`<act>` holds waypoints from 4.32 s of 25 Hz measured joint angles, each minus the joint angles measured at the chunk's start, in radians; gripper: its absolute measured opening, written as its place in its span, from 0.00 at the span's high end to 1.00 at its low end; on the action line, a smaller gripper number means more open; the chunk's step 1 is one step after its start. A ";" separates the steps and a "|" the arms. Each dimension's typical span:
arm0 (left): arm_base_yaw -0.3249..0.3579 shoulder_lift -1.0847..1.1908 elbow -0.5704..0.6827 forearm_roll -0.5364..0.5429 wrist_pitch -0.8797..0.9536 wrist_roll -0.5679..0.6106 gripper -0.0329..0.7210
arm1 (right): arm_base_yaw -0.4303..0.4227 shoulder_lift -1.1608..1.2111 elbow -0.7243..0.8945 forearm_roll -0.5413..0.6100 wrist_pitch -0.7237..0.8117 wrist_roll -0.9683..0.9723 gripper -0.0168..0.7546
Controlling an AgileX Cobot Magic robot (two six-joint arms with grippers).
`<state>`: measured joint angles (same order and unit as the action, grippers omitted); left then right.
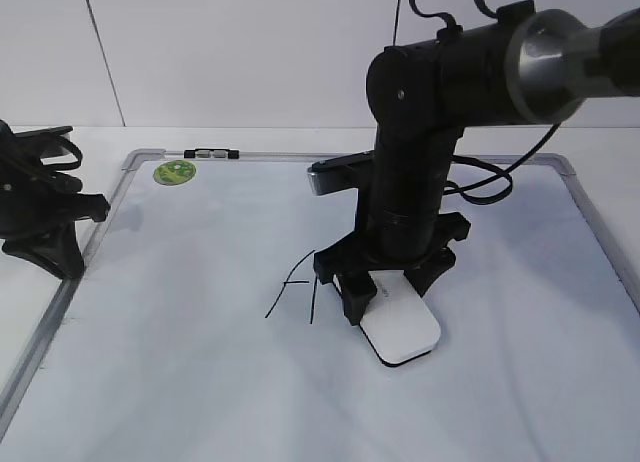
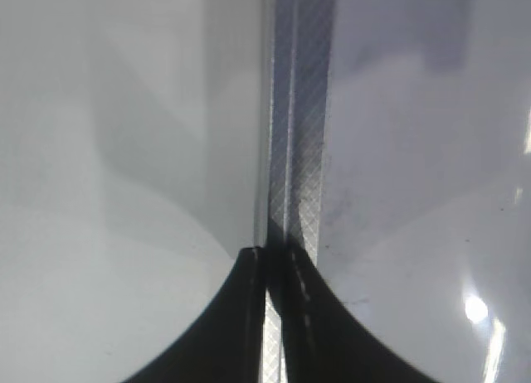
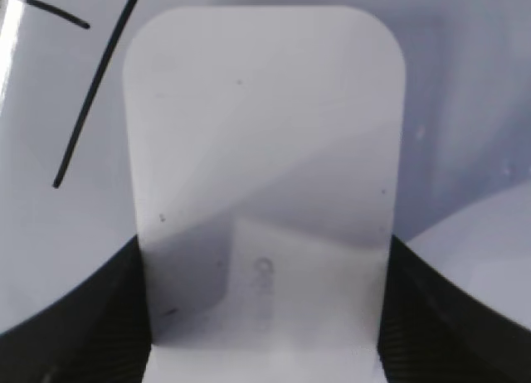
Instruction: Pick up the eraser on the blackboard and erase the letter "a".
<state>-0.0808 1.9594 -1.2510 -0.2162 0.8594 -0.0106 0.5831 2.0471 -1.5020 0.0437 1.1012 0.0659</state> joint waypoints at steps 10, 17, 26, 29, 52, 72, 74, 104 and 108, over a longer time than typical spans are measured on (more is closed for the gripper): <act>0.000 0.000 0.000 0.000 -0.001 0.000 0.94 | 0.004 0.011 -0.008 -0.063 0.019 0.059 0.29; 0.000 0.000 0.000 -0.003 -0.010 0.002 0.94 | -0.059 0.011 -0.011 -0.059 0.037 0.064 0.29; 0.000 0.000 0.000 -0.006 -0.012 0.004 0.94 | -0.092 0.011 -0.011 -0.053 0.043 0.064 0.29; 0.000 0.000 0.000 -0.006 -0.012 0.004 0.94 | -0.084 0.011 -0.011 -0.050 0.043 0.064 0.29; 0.000 0.000 0.000 -0.006 -0.012 0.004 0.94 | 0.034 0.011 -0.013 -0.062 0.039 0.066 0.29; 0.000 0.000 0.000 -0.004 -0.012 0.004 0.94 | -0.014 0.011 -0.013 -0.044 0.041 0.092 0.29; 0.000 0.000 0.000 -0.004 -0.012 0.004 0.94 | -0.041 0.011 -0.013 -0.044 0.045 0.092 0.29; 0.000 0.000 0.000 -0.006 -0.013 0.004 0.94 | 0.043 0.011 -0.013 -0.036 0.043 0.090 0.29; 0.000 0.000 0.000 -0.006 -0.013 0.004 0.94 | 0.043 0.011 -0.013 -0.023 0.043 0.079 0.29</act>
<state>-0.0808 1.9594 -1.2510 -0.2219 0.8460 -0.0067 0.6258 2.0585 -1.5148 0.0207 1.1441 0.1444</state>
